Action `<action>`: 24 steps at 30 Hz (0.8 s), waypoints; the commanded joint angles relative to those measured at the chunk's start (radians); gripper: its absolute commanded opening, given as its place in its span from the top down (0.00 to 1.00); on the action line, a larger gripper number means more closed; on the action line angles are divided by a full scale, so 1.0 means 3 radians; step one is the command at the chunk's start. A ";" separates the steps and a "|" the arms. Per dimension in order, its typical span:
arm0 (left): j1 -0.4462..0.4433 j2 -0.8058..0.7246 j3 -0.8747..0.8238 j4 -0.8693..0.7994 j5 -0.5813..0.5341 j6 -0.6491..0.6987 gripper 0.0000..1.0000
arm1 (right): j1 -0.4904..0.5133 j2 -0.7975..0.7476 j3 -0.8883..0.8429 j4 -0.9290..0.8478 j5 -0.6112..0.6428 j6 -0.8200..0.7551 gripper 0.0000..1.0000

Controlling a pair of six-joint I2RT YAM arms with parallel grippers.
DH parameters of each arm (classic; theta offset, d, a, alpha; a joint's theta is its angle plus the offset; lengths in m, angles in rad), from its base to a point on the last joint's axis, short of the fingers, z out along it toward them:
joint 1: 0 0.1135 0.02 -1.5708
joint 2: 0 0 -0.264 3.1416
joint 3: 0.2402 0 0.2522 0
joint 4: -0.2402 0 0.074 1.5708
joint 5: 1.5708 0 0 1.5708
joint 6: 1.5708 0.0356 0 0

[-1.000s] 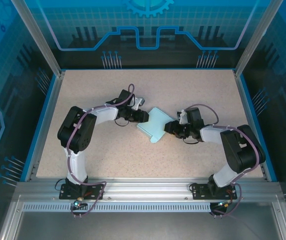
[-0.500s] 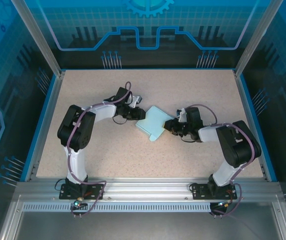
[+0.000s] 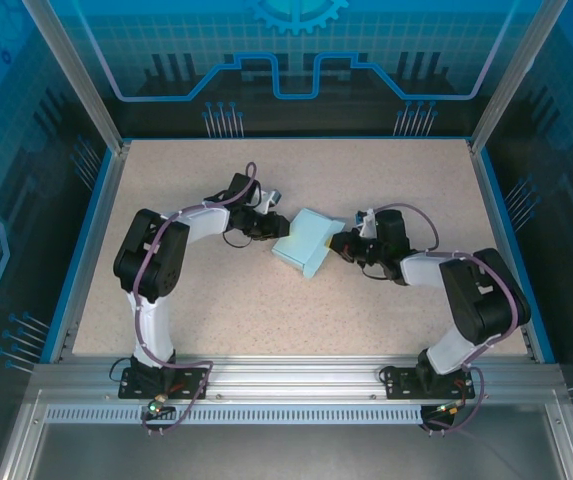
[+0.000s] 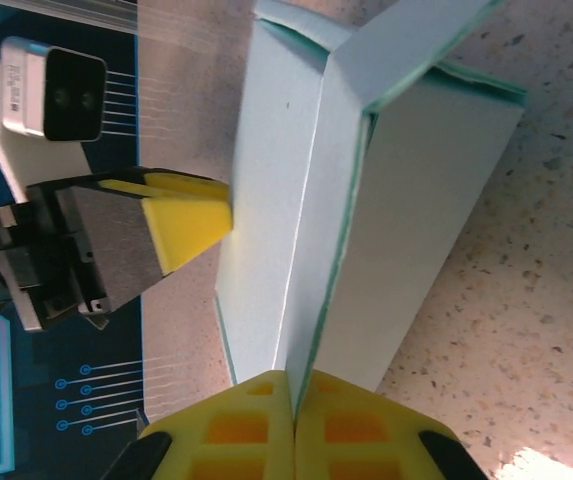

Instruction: Fold the paper box

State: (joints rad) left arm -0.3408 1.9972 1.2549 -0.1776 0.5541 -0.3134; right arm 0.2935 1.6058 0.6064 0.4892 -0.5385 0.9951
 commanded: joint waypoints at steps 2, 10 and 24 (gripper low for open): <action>-0.0029 0.0162 -0.0038 -0.0134 0.0216 -0.0024 0.68 | 0.0042 -0.0195 0.0012 0.0006 0.0010 -0.0039 0.93; -0.0029 0.0199 0.0014 -0.0134 0.0310 -0.0024 0.66 | 0.0077 -0.0379 0.0011 -0.0054 0.0061 0.0035 0.93; -0.0112 0.0317 0.0102 -0.0084 0.0413 -0.0050 0.61 | 0.0216 -0.0472 0.0096 -0.0347 0.0380 0.0111 0.90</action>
State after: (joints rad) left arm -0.3470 2.0529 1.2701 -0.1677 0.6598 -0.3161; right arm 0.3336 1.4788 0.6113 0.4156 -0.4713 1.0397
